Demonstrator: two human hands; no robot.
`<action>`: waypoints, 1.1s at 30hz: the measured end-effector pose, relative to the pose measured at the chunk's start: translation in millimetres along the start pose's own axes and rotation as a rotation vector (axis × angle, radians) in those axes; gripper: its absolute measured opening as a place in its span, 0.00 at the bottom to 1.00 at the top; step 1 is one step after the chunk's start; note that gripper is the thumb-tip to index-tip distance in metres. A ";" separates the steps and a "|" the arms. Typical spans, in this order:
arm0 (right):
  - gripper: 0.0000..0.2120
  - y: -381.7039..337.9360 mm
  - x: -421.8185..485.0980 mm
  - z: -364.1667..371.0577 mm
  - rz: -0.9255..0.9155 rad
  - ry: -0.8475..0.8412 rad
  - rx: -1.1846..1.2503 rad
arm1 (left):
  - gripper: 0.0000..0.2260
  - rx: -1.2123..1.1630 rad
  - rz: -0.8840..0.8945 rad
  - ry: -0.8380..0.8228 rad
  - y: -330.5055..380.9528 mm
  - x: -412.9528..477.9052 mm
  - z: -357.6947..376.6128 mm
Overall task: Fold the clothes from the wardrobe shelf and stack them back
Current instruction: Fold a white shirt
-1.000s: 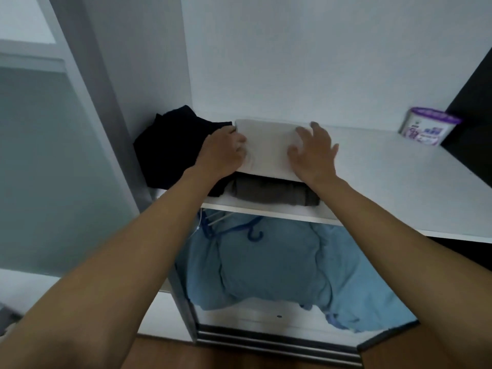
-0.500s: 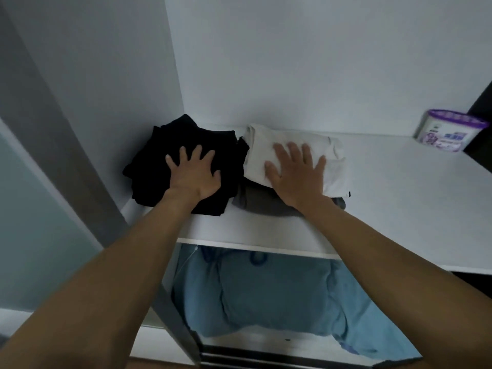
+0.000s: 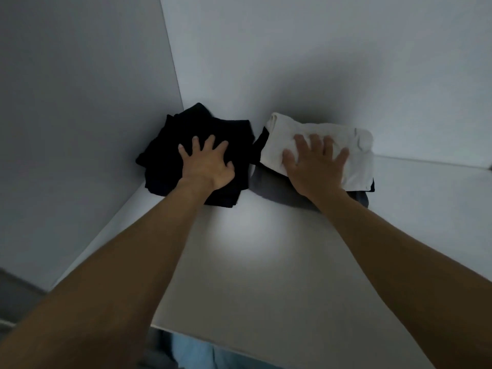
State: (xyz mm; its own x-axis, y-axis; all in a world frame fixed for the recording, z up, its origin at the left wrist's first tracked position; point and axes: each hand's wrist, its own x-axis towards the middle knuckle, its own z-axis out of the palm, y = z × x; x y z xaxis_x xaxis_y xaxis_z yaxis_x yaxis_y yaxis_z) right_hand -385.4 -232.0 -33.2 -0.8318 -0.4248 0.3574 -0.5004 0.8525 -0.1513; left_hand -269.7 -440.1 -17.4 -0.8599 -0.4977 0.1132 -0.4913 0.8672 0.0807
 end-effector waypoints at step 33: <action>0.11 -84.7 -137.1 -144.2 -0.071 -0.399 1.122 | 0.14 -0.600 0.211 0.199 -45.5 -279.9 -60.6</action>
State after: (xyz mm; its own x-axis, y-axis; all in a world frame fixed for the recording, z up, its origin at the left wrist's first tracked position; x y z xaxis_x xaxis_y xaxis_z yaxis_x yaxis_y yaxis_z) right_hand -194.4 -202.0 63.5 -0.7103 -0.6943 0.1161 -0.3144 0.1654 -0.9348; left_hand 1.7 -341.1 7.3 -0.8589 -0.3608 0.3634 -0.1032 0.8171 0.5671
